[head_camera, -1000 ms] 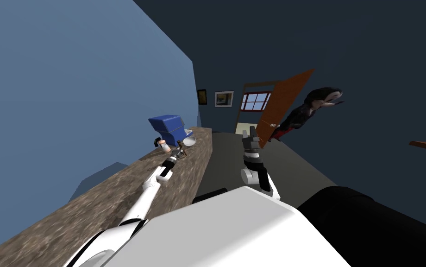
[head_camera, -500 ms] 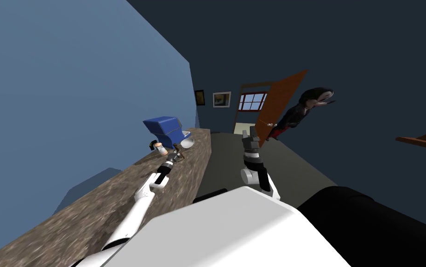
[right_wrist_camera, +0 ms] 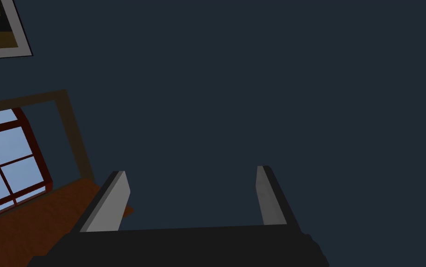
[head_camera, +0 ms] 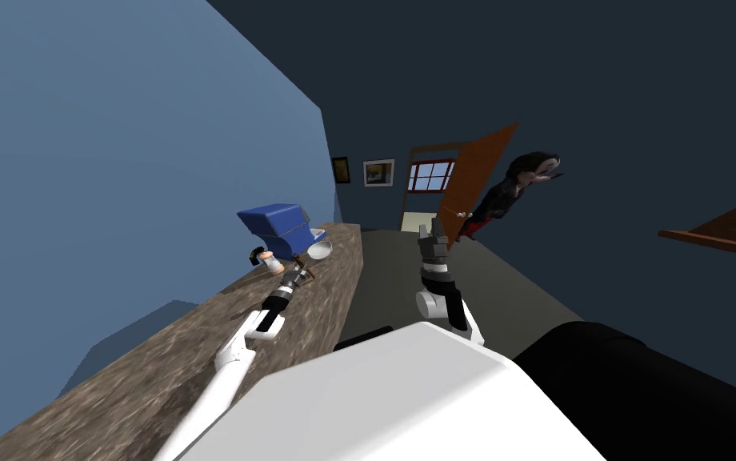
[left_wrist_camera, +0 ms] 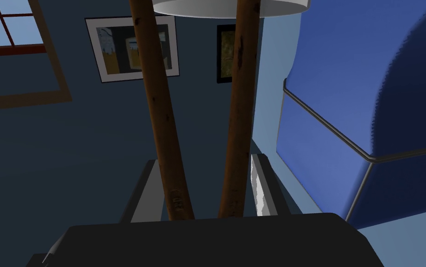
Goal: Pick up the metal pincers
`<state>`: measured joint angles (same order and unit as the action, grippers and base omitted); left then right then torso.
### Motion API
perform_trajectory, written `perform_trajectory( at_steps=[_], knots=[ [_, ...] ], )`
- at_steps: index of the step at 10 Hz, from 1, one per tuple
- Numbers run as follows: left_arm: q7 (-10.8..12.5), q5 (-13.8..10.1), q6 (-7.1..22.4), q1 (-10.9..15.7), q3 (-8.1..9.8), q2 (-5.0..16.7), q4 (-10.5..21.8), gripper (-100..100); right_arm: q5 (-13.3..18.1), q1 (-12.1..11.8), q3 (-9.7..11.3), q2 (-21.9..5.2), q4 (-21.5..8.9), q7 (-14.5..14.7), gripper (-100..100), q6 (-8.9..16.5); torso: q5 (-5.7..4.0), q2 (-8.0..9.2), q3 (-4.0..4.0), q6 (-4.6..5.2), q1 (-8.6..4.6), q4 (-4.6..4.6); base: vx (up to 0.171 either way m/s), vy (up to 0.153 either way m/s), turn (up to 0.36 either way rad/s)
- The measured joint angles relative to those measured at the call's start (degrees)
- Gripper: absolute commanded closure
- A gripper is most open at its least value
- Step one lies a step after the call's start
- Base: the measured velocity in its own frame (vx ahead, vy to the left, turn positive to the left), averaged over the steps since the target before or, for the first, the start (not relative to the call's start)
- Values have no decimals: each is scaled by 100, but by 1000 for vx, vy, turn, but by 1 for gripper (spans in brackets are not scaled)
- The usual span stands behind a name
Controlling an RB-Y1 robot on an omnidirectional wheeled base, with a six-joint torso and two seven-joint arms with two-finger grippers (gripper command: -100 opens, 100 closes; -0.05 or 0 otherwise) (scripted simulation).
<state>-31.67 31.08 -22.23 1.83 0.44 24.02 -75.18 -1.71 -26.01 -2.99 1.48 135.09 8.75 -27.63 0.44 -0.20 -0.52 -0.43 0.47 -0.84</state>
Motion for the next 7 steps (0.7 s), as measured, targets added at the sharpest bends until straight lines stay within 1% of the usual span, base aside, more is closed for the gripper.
perform_trajectory(
  at_steps=[1,2,3,4,5,6,7],
  knots=[
    [2,-49,72,-204,4,41,-232,100,0,-1,0,0,0,0,0,0,1,-4,-3,-3,2,-2,26,3,5],
    [-9,-63,79,-322,13,40,-345,100,0,0,-1,0,0,0,0,0,2,0,-2,-3,6,-3,44,6,-147],
    [-45,-148,110,-530,55,83,-535,100,0,0,0,0,0,0,0,0,1,-4,-2,3,9,-1,48,12,-83],
    [-68,-197,148,-685,69,109,-696,100,0,-1,-1,0,0,0,0,0,1,-6,-4,2,9,-2,28,3,11],
    [-66,-209,184,-830,63,126,-878,100,0,-1,-1,0,0,0,0,0,1,0,-1,0,6,-1,57,-6,-146],
    [-105,-299,185,-1006,120,168,-1012,100,0,0,0,0,0,0,0,0,0,-8,-4,6,4,0,60,-1,-73],
    [-133,-343,229,-1206,132,187,-1227,100,0,-1,-1,0,0,0,0,0,0,-8,-5,4,2,-2,27,-2,10]
  ],
)
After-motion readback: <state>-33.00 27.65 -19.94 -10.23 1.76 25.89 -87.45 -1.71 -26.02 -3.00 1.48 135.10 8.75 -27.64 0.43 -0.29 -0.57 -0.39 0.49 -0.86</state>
